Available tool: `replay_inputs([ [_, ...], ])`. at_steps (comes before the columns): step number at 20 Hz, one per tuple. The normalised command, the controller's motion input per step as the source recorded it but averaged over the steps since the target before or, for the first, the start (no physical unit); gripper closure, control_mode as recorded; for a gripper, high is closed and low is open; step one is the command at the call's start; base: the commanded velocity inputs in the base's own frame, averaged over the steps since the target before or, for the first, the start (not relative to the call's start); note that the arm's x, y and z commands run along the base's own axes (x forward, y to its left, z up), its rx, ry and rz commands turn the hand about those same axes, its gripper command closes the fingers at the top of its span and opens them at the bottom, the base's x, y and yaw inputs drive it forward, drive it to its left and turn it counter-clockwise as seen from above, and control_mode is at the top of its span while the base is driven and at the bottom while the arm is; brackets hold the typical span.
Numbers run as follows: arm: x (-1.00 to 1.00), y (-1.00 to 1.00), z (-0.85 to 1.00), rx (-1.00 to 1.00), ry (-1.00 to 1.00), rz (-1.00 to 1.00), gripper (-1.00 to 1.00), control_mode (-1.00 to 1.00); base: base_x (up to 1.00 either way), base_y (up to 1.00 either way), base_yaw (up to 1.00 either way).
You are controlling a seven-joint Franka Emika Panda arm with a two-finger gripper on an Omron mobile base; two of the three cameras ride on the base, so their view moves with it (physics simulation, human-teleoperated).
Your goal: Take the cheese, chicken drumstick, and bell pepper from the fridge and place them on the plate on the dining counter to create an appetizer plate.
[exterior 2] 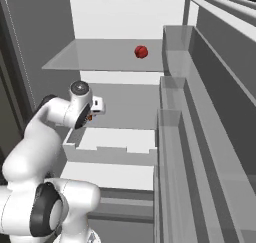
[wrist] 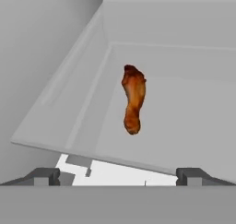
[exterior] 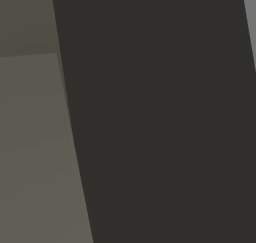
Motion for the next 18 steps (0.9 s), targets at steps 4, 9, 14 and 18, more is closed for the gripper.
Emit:
replay_inputs([
  [4,0.21,-0.03,-0.38,0.00,-0.01,0.00,-1.00,-1.00,0.00,0.00,0.00],
  [9,0.19,0.00,-0.48,0.00,-0.07,0.00,-1.00,-1.00,0.00,0.00,0.00],
  [14,0.28,0.00,-0.36,0.00,-0.09,0.00,-1.00,-1.00,0.00,0.00,0.00],
  [18,0.39,0.00,-0.04,0.00,0.00,0.00,-1.00,-1.00,0.00,0.00,0.00],
])
